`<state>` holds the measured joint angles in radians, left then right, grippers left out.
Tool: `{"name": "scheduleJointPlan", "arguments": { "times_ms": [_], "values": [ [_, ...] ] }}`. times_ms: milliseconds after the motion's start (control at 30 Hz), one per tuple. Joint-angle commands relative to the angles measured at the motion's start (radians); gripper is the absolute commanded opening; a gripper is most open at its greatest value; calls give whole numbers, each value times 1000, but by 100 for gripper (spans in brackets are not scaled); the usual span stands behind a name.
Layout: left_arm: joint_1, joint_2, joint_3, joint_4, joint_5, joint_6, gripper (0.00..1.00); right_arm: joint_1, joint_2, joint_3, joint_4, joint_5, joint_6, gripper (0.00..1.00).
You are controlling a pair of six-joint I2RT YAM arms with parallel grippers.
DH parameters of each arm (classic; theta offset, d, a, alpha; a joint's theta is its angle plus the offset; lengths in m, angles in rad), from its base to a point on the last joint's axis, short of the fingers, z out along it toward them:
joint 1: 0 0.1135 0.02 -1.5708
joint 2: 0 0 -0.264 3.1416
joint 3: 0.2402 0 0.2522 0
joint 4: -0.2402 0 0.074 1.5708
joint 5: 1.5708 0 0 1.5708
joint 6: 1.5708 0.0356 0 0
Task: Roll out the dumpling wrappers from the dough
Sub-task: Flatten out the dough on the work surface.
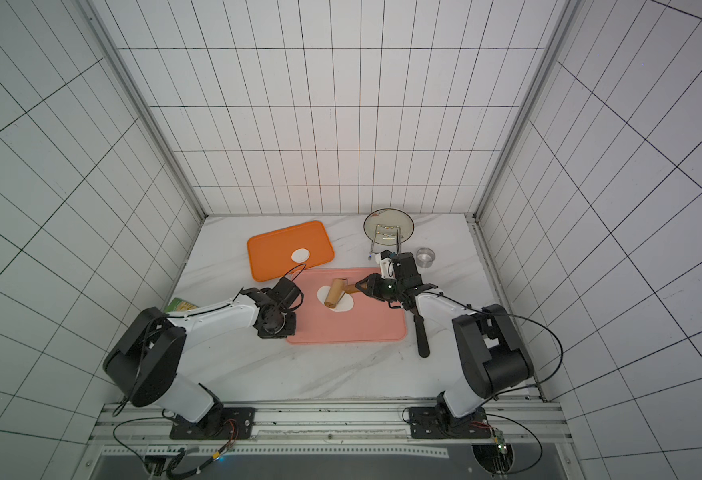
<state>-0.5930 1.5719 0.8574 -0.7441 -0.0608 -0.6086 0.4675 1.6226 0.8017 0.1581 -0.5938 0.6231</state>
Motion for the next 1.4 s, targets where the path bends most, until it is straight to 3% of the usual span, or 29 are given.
{"name": "scheduleJointPlan", "arguments": {
  "times_ms": [0, 600, 1067, 1200, 1367],
  "values": [
    [12, 28, -10, -1, -96, -1, 0, 23, 146, -63, -270, 261, -46, 0],
    [7, 37, -4, -5, -97, 1, 0, 96, 278, 24, -222, 255, -11, 0],
    [61, 14, -44, 9, -84, -13, 0, -69, 2, -209, -300, 323, -51, 0],
    [57, 14, -48, 18, -72, -17, 0, -54, -9, -206, -300, 334, -47, 0],
    [31, 26, -33, 14, -75, -22, 0, 40, 89, -123, -259, 325, -7, 0]
  ]
}}
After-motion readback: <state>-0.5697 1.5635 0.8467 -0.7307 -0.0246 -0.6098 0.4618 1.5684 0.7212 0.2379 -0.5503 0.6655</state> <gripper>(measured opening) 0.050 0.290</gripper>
